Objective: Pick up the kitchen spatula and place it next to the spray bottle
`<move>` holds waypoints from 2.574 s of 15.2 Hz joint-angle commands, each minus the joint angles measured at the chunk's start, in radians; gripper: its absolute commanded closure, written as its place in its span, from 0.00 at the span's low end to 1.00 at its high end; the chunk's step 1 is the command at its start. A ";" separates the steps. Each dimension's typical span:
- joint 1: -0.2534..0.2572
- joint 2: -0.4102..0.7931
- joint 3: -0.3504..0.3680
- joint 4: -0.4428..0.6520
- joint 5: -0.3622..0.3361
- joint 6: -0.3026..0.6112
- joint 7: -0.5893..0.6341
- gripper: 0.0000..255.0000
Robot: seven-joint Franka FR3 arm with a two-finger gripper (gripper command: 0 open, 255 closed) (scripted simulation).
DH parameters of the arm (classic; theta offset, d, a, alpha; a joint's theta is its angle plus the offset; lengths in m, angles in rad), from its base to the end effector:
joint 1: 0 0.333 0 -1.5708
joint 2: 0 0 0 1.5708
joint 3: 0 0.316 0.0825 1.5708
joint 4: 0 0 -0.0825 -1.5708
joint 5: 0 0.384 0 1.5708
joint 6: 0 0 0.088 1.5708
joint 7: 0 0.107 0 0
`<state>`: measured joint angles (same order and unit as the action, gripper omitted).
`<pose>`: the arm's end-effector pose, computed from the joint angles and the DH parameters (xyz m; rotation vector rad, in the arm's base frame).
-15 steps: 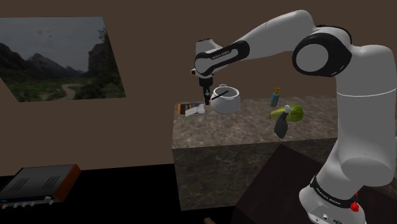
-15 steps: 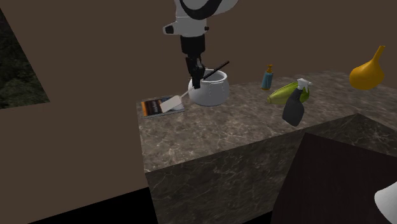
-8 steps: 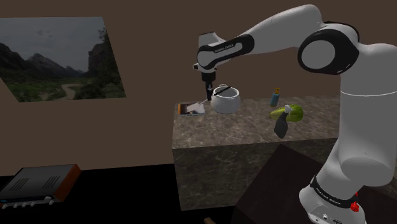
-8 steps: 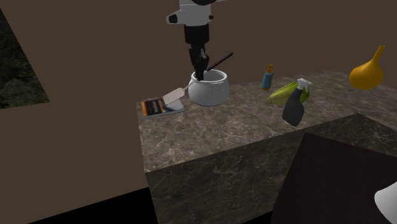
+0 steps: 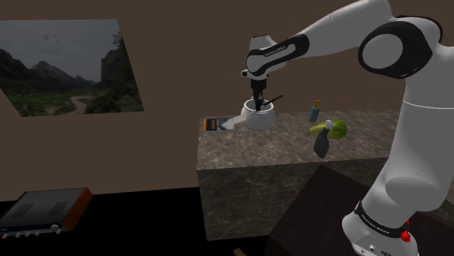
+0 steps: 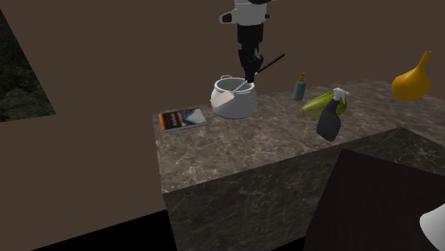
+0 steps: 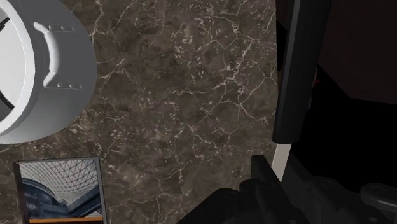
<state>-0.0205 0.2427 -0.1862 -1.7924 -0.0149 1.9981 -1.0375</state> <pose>0.6080 -0.1214 0.4140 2.8406 1.2716 -0.0943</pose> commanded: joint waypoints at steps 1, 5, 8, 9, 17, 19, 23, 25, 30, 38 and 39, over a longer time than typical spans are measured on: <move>-0.024 -0.021 -0.016 -0.030 -0.001 0.011 -0.042 1.00; -0.074 -0.055 -0.051 -0.079 -0.005 0.030 -0.125 1.00; -0.112 -0.071 -0.078 -0.103 -0.006 0.041 -0.189 1.00; -0.124 -0.075 -0.087 -0.108 -0.006 0.045 -0.212 1.00; -0.232 -0.071 -0.162 -0.112 0.006 0.059 -0.397 1.00; -0.260 -0.061 -0.179 -0.101 0.013 0.059 -0.445 1.00; -0.319 -0.030 -0.212 -0.064 0.033 0.056 -0.544 1.00; -0.351 -0.008 -0.227 -0.039 0.045 0.052 -0.594 1.00; -0.362 0.017 -0.228 -0.061 0.058 0.099 -0.611 1.00; -0.369 0.066 -0.219 -0.110 0.081 0.192 -0.621 1.00; -0.370 0.073 -0.218 -0.115 0.084 0.204 -0.623 1.00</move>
<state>-0.3874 0.3041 -0.4057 -1.9073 0.0640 2.1904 -1.6567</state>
